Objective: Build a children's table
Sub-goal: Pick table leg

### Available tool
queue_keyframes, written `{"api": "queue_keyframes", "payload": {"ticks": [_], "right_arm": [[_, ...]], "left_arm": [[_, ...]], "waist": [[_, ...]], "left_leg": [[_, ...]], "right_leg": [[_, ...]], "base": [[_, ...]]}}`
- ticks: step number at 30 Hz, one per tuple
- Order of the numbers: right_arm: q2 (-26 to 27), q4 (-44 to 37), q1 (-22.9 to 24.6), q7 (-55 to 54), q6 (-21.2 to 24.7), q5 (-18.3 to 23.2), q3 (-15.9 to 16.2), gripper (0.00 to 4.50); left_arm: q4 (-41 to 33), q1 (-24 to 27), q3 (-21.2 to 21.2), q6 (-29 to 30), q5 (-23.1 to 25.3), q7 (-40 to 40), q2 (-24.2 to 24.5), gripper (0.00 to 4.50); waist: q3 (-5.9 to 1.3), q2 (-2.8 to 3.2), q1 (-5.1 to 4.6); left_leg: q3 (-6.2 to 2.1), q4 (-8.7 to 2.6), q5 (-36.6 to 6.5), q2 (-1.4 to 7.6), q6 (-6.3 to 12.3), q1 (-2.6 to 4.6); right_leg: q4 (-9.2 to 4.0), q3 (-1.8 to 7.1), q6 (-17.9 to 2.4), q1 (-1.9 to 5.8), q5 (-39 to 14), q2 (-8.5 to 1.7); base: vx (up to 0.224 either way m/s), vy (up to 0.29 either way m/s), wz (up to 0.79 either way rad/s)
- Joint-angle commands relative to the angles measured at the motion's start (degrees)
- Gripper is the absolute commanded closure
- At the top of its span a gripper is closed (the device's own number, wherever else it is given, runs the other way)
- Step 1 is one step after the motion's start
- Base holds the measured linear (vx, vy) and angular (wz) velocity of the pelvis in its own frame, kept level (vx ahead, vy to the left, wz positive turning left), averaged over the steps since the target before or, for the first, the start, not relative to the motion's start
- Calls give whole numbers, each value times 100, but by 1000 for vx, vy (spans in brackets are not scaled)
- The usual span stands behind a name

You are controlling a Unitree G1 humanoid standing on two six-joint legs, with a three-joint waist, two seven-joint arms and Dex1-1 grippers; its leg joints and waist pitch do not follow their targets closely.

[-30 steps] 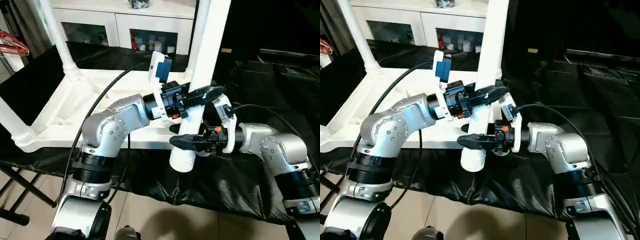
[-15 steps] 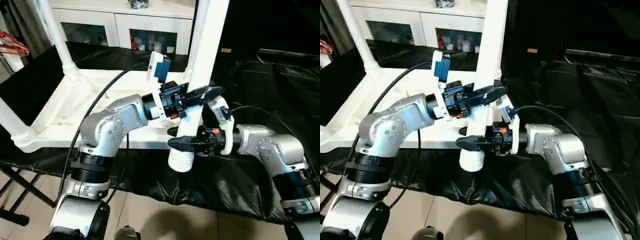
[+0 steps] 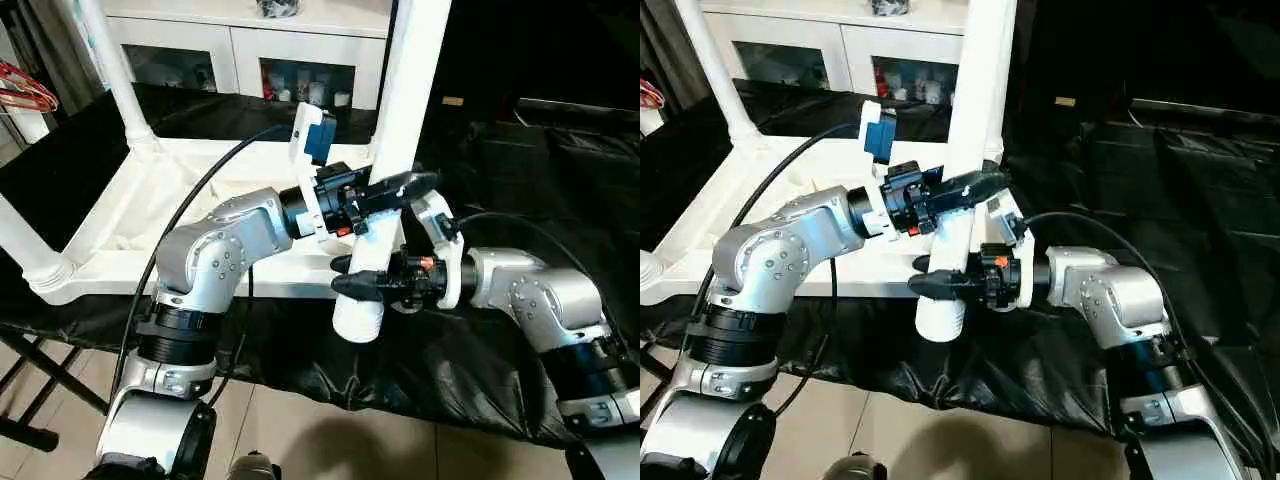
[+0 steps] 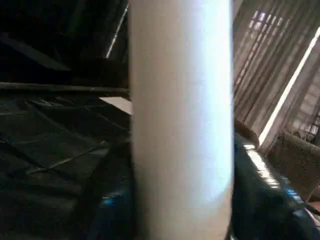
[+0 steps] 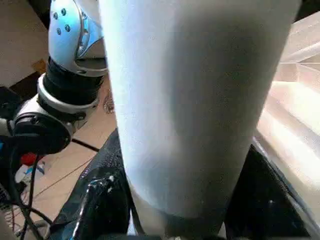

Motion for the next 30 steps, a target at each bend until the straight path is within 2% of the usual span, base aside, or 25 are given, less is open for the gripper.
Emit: {"api": "queue_keyframes", "payload": {"ticks": [1,4,8,9,12,13,14,15,16,17,18,19,20,21,22,23,24,25,26,28,29,30], "right_arm": [[-4,77,-64,-153,0,-33,-138,259],[56,23,-13,-280,-60,-17,-216,259],[133,-33,30,-440,-147,-5,-344,259],[203,-156,115,-716,-260,15,-546,260],[219,-202,149,-803,-302,16,-605,260],[222,-366,309,-1076,-452,-57,-761,260],[221,-384,326,-1106,-475,-71,-775,260],[209,-506,454,-1348,-612,-182,-879,260],[209,-506,454,-1348,-612,-182,-879,260],[176,-570,524,-1468,-691,-273,-907,260],[172,-576,533,-1490,-698,-286,-914,260],[141,-631,613,-1685,-751,-398,-971,260],[86,-688,731,-1980,-898,-645,-1009,260],[86,-688,731,-1980,-898,-645,-1009,260],[51,-706,819,-2240,-988,-841,-1046,260],[49,-704,857,-2377,-1054,-942,-1062,260],[51,-695,941,-2690,-1210,-1172,-1094,260],[57,-675,996,-2912,-1253,-1275,-1136,260],[57,-665,1015,-2985,-1281,-1319,-1145,260],[76,-662,1141,-3367,-1378,-1481,-1241,260],[77,-666,1146,-3375,-1380,-1482,-1246,260],[91,-734,1223,-3467,-1401,-1492,-1305,260]], "left_arm": [[-27,-169,99,-43,-128,15,-66,163],[24,-191,274,-379,-88,156,-190,143],[60,-227,497,-671,-138,272,-298,139],[150,-318,797,-968,-201,425,-325,139],[191,-351,895,-1041,-225,479,-322,139],[367,-404,1007,-1112,-97,478,-92,139],[388,-408,1012,-1109,-81,473,-63,139],[560,-407,936,-1140,174,399,220,139],[560,-407,936,-1140,174,399,220,139],[665,-369,767,-1270,429,273,406,139],[682,-362,730,-1290,473,255,435,139],[834,-299,401,-1459,866,92,694,139],[1100,-190,-107,-1805,1421,-211,995,139],[1100,-190,-107,-1805,1421,-211,995,139],[1372,-103,-566,-2143,1897,-450,1211,139],[1497,-70,-746,-2279,2054,-573,1268,139],[1784,1,-1135,-2589,2378,-853,1372,139],[2031,-5,-1329,-2775,2493,-1036,1369,139],[2129,-13,-1394,-2853,2536,-1112,1371,139],[2758,-105,-1742,-3276,2814,-1554,1389,139],[2781,-110,-1750,-3287,2824,-1567,1390,139],[3114,-192,-1849,-3483,2973,-1733,1395,139]], "waist": [[-468,-78,-14],[-471,-59,-11],[-479,-62,-11],[-473,-48,-13],[-477,-60,-17],[-475,-27,-11],[-469,-11,-5],[-473,-18,-23],[-477,-12,-30],[-480,9,-26],[-475,3,-32],[-474,18,-22],[-473,-7,-47],[-461,11,-38],[-459,11,-34],[-471,24,-38],[-466,28,-39],[-478,45,-52],[-472,33,-52],[-489,59,-64],[-483,41,-71],[-483,39,-80]], "left_leg": [[-6,-310,-884,74,130,62],[-14,-311,-877,74,129,62],[-17,-310,-868,73,125,53],[-16,-311,-892,70,119,53],[-16,-310,-914,59,91,57],[-22,-314,-931,62,91,62],[-20,-317,-925,61,93,64],[-23,-325,-953,52,78,77],[-28,-335,-980,51,52,83],[-33,-335,-996,51,31,87],[-27,-339,-1012,55,31,90],[-47,-358,-1034,68,3,102],[-31,-355,-1038,61,-2,103],[-38,-372,-1077,63,-35,108],[-47,-386,-1057,63,-37,117],[-34,-376,-1073,60,-86,117],[-38,-388,-1074,55,-103,120],[-31,-380,-1092,53,-162,120],[-22,-385,-1093,44,-149,118],[-35,-385,-1137,49,-204,119],[-27,-387,-1141,40,-173,108],[-22,-383,-1201,41,-160,113]], "right_leg": [[-421,203,-754,396,-1570,-371],[-420,202,-757,400,-1538,-370],[-417,199,-779,412,-1451,-373],[-428,201,-769,407,-1466,-373],[-419,193,-749,417,-1486,-368],[-417,192,-745,409,-1507,-369],[-449,202,-678,394,-1550,-366],[-448,191,-591,386,-1590,-347],[-430,189,-525,389,-1647,-339],[-447,187,-511,388,-1700,-356],[-465,189,-492,377,-1734,-348],[-466,194,-440,365,-1773,-350],[-456,198,-420,364,-1771,-340],[-470,210,-278,349,-1921,-343],[-515,212,-235,345,-1969,-363],[-477,217,-223,348,-1941,-355],[-509,218,-219,342,-1951,-365],[-474,224,-245,352,-1908,-372],[-507,223,-248,350,-1915,-373],[-460,223,-360,369,-1744,-380],[-490,223,-374,373,-1717,-378],[-479,224,-436,381,-1683,-385]], "base": [[0,0,0],[0,0,0],[0,0,0],[0,0,0],[0,0,0],[0,0,0],[0,0,0],[0,0,0],[0,0,0],[0,0,0],[0,0,0],[0,0,0],[0,0,0],[0,0,0],[0,0,0],[0,0,0],[0,0,0],[0,0,0],[0,0,0],[0,0,0],[0,0,0],[0,0,0]]}}
